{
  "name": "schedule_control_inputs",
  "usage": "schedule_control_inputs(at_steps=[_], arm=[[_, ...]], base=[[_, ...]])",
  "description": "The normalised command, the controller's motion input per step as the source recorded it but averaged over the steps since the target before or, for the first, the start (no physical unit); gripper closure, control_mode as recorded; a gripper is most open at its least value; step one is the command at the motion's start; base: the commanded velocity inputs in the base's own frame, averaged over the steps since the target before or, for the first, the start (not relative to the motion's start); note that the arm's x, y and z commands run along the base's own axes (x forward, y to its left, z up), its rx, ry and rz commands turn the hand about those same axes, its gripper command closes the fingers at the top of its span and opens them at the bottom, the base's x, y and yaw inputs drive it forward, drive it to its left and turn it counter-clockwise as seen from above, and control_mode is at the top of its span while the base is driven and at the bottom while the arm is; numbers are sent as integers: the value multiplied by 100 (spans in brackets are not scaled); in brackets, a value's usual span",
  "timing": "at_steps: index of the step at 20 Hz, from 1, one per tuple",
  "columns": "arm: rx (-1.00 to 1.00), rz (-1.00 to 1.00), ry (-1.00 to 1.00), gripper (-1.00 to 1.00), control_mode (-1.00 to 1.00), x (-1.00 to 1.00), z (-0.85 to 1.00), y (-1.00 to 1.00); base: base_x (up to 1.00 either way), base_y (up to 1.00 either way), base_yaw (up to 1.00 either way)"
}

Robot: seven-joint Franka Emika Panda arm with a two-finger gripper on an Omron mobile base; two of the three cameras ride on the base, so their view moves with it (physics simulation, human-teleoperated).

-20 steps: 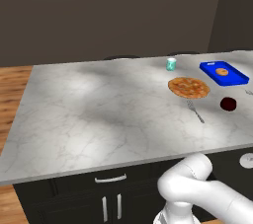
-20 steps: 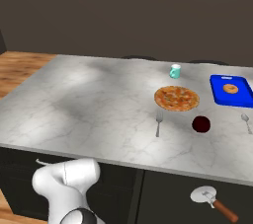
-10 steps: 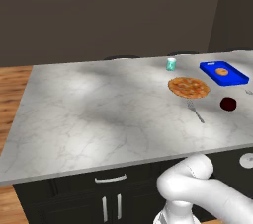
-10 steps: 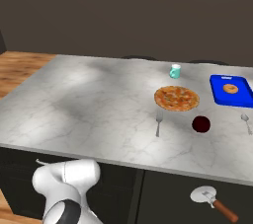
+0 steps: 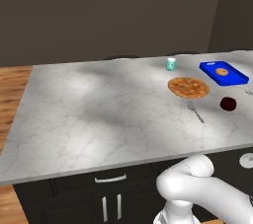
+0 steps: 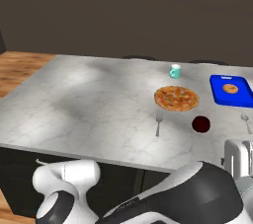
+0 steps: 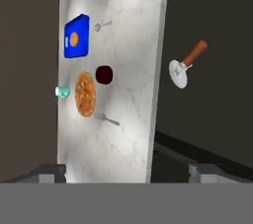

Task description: Take the pizza cutter from the drawer on the right and place it on the dining counter for cutting.

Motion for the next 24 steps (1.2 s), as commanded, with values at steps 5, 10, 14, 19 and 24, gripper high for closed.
schedule_control_inputs(at_steps=[5,10,14,19,24], arm=[[8,28,14,-100,-100,100,24,42],[1,24,18,-100,-100,100,1,27],[0,21,18,-100,-100,100,-10,3],[0,16,13,-100,-100,100,-18,-10],[0,8,0,-100,-100,33,-20,-53]], base=[[0,0,0],[0,0,0],[0,0,0],[0,0,0],[0,0,0]])
